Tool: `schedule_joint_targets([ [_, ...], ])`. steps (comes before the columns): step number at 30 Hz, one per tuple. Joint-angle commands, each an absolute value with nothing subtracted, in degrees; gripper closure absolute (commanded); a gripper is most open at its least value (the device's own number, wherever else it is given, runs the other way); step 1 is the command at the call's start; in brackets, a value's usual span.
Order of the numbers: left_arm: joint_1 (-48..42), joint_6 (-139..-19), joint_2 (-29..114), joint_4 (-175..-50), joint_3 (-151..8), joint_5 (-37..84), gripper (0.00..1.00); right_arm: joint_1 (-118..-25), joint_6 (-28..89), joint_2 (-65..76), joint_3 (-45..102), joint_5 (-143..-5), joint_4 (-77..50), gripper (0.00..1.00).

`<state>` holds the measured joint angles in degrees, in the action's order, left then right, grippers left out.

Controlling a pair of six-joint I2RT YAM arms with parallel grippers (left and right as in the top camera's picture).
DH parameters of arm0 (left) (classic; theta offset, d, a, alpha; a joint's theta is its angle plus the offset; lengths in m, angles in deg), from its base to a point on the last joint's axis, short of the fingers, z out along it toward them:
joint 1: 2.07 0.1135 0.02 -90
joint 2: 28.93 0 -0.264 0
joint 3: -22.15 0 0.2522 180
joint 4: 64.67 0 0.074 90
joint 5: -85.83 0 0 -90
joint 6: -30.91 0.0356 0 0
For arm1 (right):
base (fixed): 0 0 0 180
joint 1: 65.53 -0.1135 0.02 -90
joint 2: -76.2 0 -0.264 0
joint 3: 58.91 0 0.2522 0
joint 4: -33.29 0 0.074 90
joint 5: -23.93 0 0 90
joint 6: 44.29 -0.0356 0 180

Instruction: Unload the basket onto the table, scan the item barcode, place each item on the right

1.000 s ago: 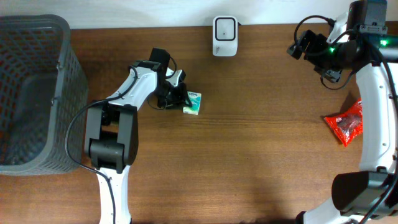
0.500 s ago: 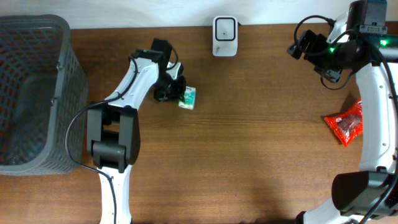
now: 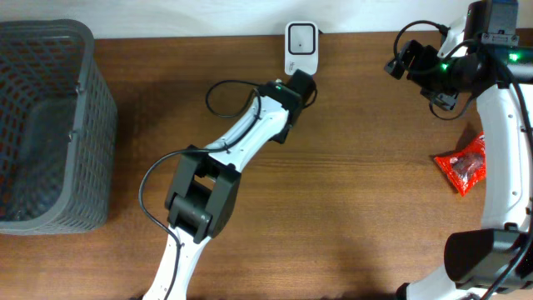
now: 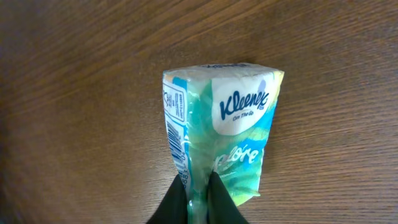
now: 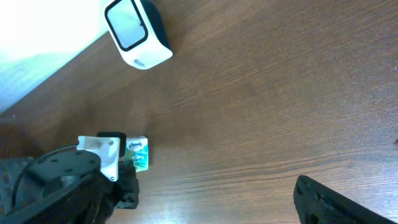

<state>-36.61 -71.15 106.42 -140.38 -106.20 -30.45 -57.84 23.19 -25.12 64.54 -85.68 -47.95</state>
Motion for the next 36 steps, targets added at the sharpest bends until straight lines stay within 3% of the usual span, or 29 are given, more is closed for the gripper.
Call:
schedule_joint_targets([
  [1,-37.8,-71.9,107.1,-140.4,-106.8,-33.6,0.80,-58.0,22.7,-25.3,64.7,-85.7,-48.0,0.02],
  [9,-40.3,-72.5,107.1,-140.7,-106.8,-30.1,0.71,-58.0,22.7,-25.3,64.7,-85.7,-48.0,0.01],
  [15,-41.3,-72.6,107.0,-141.4,-107.6,-29.9,0.54,-58.0,22.7,-25.3,64.7,-85.7,-48.0,0.02],
  [28,-33.4,-75.8,105.6,-161.1,-134.1,-19.3,0.47,-58.0,22.7,-25.3,64.7,-85.7,-48.0,0.02],
  [29,-32.4,-75.8,105.4,-163.2,-137.2,-19.4,0.44,-58.0,22.7,-25.3,64.7,-85.7,-48.0,0.02],
  [30,-30.9,-75.8,105.3,-165.7,-141.2,-19.5,0.31,-58.0,22.7,-25.3,64.7,-85.7,-48.0,0.02],
  [35,-24.4,-75.8,105.3,-171.2,-151.2,-21.9,0.23,-58.0,22.7,-25.3,64.7,-85.7,-48.0,0.02],
  [36,-22.7,-75.8,105.3,-171.4,-151.3,-21.9,0.10,-58.0,22.7,-25.3,64.7,-85.7,-48.0,0.02],
])
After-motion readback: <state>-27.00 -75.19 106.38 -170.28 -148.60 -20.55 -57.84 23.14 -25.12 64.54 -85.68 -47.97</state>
